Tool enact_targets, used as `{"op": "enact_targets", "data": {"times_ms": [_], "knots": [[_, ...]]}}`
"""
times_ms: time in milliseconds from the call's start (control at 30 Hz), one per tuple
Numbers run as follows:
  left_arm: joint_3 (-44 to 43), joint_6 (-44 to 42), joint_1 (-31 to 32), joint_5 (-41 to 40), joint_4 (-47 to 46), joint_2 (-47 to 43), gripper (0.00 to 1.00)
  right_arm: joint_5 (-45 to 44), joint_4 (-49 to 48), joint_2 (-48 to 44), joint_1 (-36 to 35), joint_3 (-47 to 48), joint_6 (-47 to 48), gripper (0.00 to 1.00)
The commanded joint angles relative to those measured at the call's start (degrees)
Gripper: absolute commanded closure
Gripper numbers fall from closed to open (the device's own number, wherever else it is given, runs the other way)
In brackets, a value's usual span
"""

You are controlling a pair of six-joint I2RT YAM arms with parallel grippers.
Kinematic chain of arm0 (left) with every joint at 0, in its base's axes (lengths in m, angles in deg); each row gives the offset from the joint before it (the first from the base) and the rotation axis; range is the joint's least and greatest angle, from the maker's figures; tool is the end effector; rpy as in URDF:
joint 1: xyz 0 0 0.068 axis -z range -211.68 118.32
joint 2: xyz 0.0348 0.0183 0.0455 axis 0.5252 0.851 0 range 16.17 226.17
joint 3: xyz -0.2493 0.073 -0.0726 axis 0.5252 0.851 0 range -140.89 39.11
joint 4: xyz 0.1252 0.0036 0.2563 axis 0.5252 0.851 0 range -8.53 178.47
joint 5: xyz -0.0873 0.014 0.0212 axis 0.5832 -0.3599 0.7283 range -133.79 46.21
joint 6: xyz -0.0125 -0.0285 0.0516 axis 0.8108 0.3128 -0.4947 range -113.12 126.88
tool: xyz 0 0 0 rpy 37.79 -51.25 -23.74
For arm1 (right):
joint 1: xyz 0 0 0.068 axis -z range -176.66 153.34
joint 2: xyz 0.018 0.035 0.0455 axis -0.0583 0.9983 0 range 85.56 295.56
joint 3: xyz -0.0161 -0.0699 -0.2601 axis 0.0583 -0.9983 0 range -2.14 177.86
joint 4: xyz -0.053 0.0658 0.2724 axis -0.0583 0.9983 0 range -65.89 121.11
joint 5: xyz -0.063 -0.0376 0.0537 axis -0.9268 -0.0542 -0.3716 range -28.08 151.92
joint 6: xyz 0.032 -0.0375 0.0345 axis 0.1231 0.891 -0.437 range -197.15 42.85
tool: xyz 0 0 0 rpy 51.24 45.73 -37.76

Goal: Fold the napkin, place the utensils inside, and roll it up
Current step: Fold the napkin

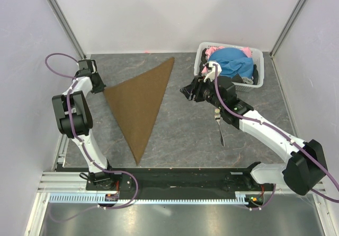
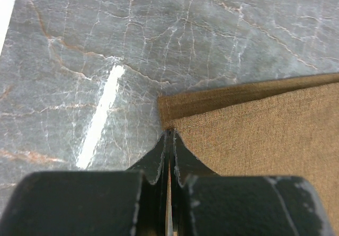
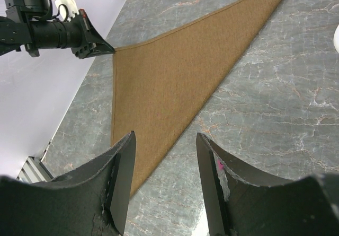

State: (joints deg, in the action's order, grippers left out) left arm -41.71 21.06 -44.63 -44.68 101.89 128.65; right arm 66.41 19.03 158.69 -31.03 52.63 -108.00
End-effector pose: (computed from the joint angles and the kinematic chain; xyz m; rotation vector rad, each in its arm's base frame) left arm 0.4424 0.1024 0.1701 -0.5879 2.4090 0.0101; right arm 0.2745 0.1919 0.3078 -0.1168 1.8873 0.8686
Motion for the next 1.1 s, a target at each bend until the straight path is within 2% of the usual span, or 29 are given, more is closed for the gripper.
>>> {"op": "enact_targets", "data": {"times_ms": [0,600,700,733,833,900,933,1067], "knots": [[-3.2,-2.1,-0.5,0.7,-1.3,2.4,0.98,0.5,-0.7,0.1,0.1,-0.1,-0.6,0.43],[-6.3,-2.8,-0.7,0.3,-0.7,6.3,0.98,-0.8,0.5,1.1,0.1,-0.5,-1.1,0.41],[-6.7,-2.0,-0.8,0.0,0.2,5.9,0.63,-2.0,1.6,1.1,0.1,-0.5,-0.8,0.4],[-6.7,-1.4,-0.7,0.0,0.4,5.6,0.41,-2.5,2.1,1.0,0.3,-0.4,-0.6,0.39],[-6.6,0.0,-0.6,-0.9,1.2,2.7,0.17,-4.1,4.4,0.6,0.4,0.0,0.0,0.39],[-6.5,0.5,-0.4,-1.3,2.4,-0.4,0.12,-6.6,7.7,0.6,0.6,0.4,0.8,0.38],[-6.7,1.1,-0.1,-1.7,3.1,-1.5,0.04,-7.4,10.6,0.8,0.9,1.3,1.1,0.38],[-7.1,1.2,1.5,-1.5,6.2,-7.9,0.02,-10.6,18.1,1.1,1.8,3.0,3.0,0.37]]}}
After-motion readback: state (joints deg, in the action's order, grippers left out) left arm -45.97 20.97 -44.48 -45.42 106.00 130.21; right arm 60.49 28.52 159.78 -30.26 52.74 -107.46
